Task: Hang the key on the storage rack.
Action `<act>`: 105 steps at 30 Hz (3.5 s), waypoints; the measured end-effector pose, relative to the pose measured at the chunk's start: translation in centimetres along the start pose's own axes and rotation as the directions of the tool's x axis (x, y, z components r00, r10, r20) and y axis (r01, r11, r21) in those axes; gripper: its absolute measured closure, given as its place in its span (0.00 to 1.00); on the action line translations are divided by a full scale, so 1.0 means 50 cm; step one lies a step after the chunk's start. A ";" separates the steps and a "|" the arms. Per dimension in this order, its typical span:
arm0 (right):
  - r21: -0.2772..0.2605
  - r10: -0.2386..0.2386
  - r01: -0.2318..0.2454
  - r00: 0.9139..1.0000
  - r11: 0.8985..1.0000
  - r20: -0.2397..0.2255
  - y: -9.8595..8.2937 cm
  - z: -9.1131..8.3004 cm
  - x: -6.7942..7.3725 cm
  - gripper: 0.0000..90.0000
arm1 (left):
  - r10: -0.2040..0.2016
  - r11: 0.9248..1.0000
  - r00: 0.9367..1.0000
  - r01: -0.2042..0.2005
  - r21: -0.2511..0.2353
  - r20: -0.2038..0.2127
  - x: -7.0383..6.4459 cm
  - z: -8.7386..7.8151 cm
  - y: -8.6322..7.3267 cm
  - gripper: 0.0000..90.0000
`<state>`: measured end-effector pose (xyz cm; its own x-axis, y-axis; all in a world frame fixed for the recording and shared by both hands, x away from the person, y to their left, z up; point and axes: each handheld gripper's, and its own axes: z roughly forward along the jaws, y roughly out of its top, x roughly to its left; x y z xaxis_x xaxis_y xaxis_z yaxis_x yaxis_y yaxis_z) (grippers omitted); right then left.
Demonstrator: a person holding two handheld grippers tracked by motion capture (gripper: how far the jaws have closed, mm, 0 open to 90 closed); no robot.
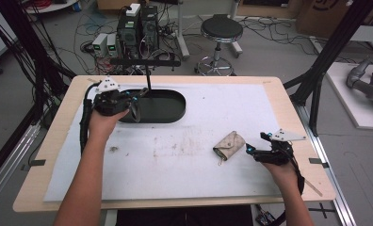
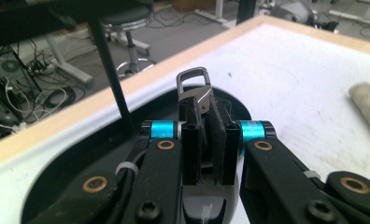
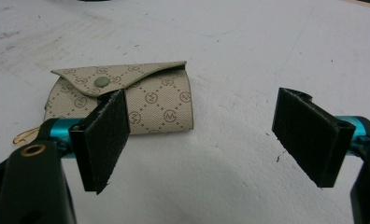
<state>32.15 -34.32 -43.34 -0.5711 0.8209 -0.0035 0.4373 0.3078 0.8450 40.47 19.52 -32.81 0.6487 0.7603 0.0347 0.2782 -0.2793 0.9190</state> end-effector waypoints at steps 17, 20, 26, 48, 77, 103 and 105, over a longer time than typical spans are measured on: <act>0.003 0.000 0.000 1.000 1.000 -0.003 0.001 0.004 -0.003 0.22 | 0.002 1.000 0.998 -0.003 -0.014 -0.063 0.026 0.082 0.113 0.93; 0.003 -0.001 0.001 1.000 1.000 -0.004 0.000 0.004 -0.004 0.22 | 0.000 1.000 0.997 0.001 0.015 -0.079 0.029 0.097 0.107 0.93; 0.004 0.001 -0.001 1.000 1.000 -0.005 0.000 0.006 -0.005 0.22 | 0.001 0.999 0.997 0.002 0.044 -0.074 0.027 0.122 0.094 0.93; 0.017 0.006 -0.005 1.000 1.000 -0.015 -0.001 0.010 -0.003 0.22 | -0.038 0.997 0.998 0.041 0.068 -0.051 0.039 0.170 0.079 0.78; 0.016 -0.003 0.003 1.000 1.000 -0.016 0.010 0.029 -0.003 0.22 | -0.064 0.998 0.994 0.061 0.031 0.089 -0.028 -0.009 -0.128 0.36; 0.019 0.031 -0.031 0.999 0.999 0.019 0.008 0.032 -0.017 0.22 | -0.102 0.994 0.990 0.099 0.038 0.098 -0.016 -0.052 -0.222 0.22; 0.021 0.040 -0.041 0.999 0.999 0.029 0.008 0.032 -0.021 0.22 | -0.103 0.994 0.990 0.101 0.033 0.097 -0.014 -0.050 -0.222 0.22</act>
<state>34.04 -34.28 -43.87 -0.5329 0.8461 0.0155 0.4746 0.2836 0.8333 35.14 23.54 -42.07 0.6824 0.7243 -0.0988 0.3650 -0.2205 0.9045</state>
